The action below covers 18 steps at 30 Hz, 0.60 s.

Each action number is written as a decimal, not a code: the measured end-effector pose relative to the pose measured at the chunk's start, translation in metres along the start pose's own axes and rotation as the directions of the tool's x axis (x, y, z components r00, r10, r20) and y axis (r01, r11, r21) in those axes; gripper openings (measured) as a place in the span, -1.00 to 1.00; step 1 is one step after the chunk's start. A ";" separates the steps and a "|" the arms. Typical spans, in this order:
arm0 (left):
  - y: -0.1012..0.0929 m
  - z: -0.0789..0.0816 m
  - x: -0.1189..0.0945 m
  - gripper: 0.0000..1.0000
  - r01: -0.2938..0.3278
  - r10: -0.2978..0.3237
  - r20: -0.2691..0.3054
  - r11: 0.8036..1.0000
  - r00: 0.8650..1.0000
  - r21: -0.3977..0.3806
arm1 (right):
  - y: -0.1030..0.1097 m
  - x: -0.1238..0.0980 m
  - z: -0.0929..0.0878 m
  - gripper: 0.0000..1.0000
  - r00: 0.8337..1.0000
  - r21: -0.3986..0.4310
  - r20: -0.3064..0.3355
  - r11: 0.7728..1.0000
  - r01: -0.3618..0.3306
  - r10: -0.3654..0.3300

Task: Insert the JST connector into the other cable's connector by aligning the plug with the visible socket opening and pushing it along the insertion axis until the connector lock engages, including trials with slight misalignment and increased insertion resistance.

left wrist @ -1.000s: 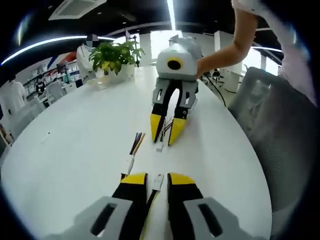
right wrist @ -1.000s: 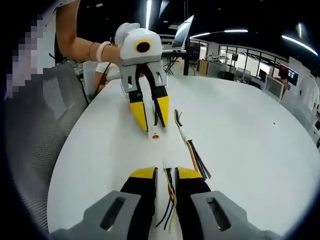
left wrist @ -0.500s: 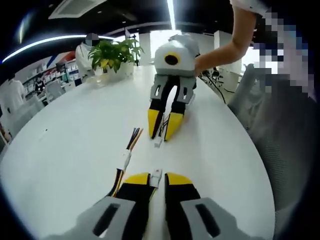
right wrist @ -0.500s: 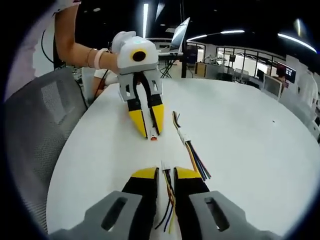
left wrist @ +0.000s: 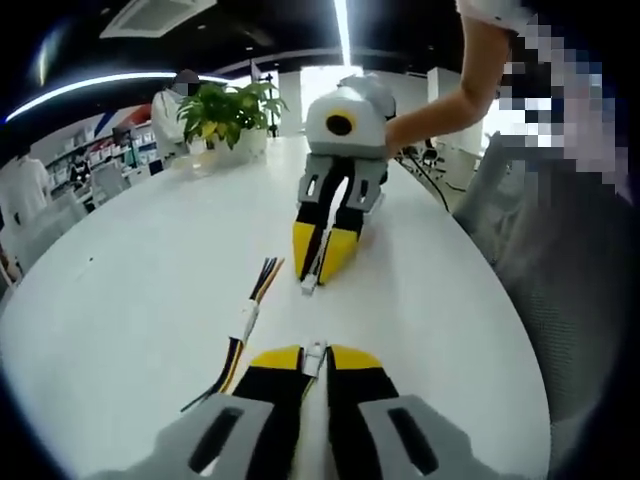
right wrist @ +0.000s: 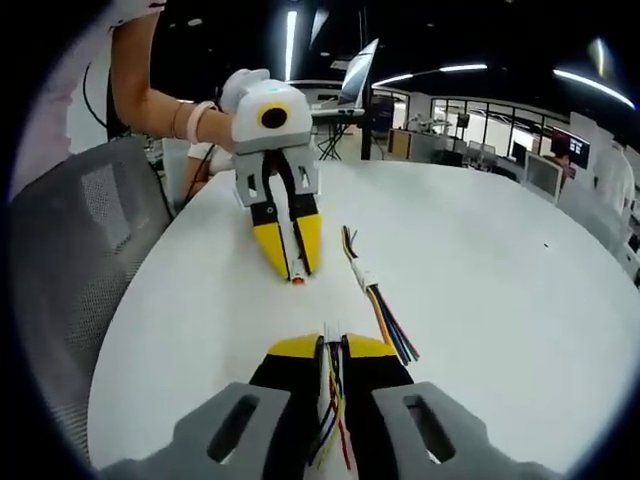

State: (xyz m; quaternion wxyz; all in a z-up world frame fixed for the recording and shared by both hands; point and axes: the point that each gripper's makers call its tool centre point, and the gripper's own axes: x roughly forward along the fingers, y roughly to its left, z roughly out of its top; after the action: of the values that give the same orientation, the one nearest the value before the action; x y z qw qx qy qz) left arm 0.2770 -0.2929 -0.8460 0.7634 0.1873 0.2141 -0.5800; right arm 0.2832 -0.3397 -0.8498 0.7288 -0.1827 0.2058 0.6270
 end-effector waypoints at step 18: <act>0.000 0.001 0.001 -1.00 -0.012 0.012 0.016 1.000 1.000 0.002 | 0.005 0.002 0.002 -0.92 0.999 0.003 -0.009 0.999 -0.033 0.033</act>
State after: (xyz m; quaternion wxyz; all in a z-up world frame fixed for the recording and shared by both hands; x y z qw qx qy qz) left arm 0.2773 -0.2946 -0.8453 0.7682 0.1848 0.2061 -0.5773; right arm 0.2785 -0.3367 -0.8493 0.7176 -0.1808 0.2130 0.6379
